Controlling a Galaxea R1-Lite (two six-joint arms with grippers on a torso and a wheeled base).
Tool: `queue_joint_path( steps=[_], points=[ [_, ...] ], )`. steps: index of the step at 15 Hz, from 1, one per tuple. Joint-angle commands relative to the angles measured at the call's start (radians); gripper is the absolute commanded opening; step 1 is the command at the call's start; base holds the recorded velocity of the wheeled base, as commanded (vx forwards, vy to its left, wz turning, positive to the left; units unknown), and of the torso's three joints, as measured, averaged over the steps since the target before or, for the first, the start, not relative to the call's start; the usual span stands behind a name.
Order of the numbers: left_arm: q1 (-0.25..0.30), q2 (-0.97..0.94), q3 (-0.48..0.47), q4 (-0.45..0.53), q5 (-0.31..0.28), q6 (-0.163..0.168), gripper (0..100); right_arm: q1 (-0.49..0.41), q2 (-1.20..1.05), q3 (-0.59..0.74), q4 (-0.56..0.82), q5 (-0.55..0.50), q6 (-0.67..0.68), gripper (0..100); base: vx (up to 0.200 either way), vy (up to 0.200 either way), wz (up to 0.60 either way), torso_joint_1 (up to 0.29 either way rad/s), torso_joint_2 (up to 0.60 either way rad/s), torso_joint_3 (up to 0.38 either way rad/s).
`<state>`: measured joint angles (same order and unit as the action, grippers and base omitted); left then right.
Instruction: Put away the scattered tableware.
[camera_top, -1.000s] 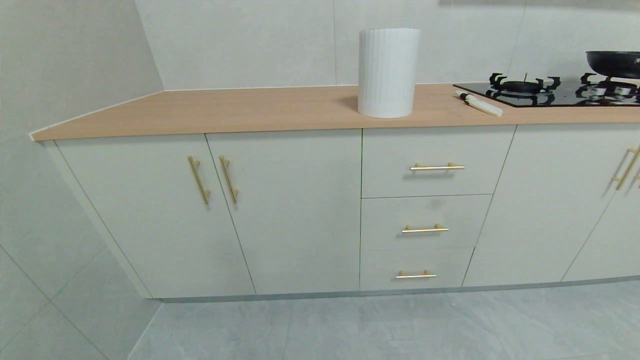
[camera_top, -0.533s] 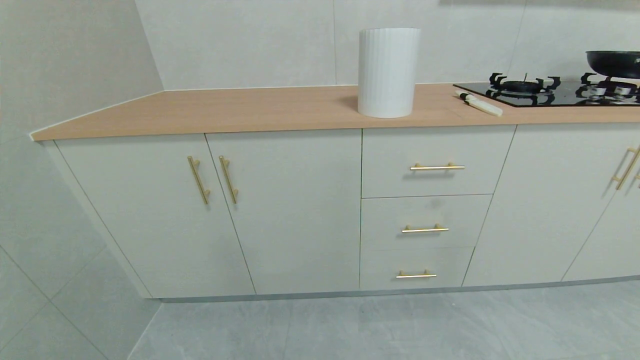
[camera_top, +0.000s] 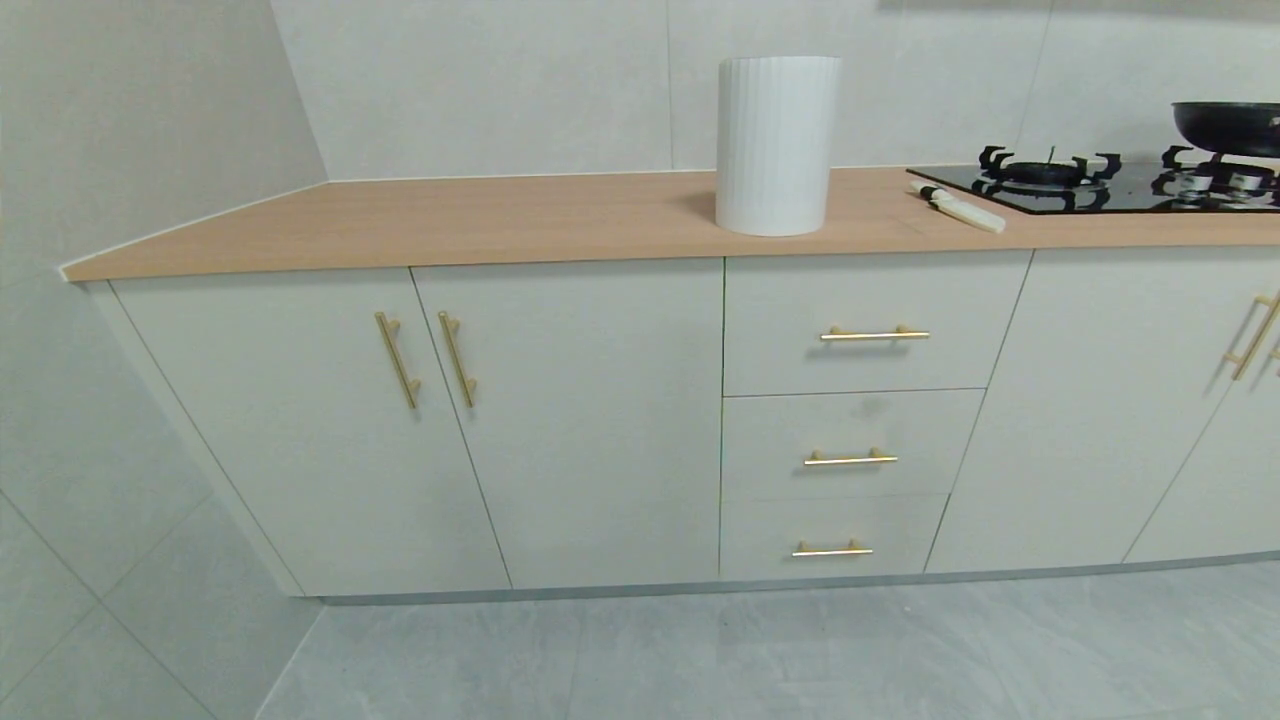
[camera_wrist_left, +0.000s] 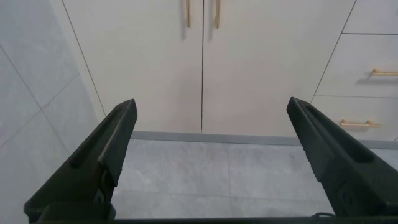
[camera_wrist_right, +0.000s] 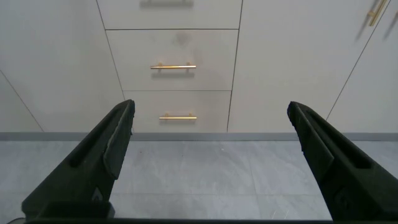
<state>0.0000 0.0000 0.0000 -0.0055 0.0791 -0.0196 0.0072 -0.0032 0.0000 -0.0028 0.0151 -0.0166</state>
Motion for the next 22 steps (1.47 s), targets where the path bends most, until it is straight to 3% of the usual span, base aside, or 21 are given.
queue_joint_path(
  steps=[1, 7, 22],
  points=[
    [0.000, 0.002, 0.000, -0.001, -0.001, 0.003, 100, 0.000, 0.003, 0.000, 0.001, 0.005, -0.002, 100, 0.000, 0.000, 0.00, 0.000, 0.00, 0.000],
    [0.000, 0.002, 0.000, -0.001, -0.004, 0.007, 100, 0.000, 0.003, 0.000, 0.001, 0.006, -0.002, 100, 0.000, 0.000, 0.00, 0.000, 0.00, 0.000],
    [0.000, 0.002, 0.000, -0.001, -0.006, 0.007, 100, 0.000, 0.003, 0.000, 0.001, 0.006, 0.000, 100, 0.200, 0.000, 0.00, 0.002, 0.00, 0.001]
  ],
)
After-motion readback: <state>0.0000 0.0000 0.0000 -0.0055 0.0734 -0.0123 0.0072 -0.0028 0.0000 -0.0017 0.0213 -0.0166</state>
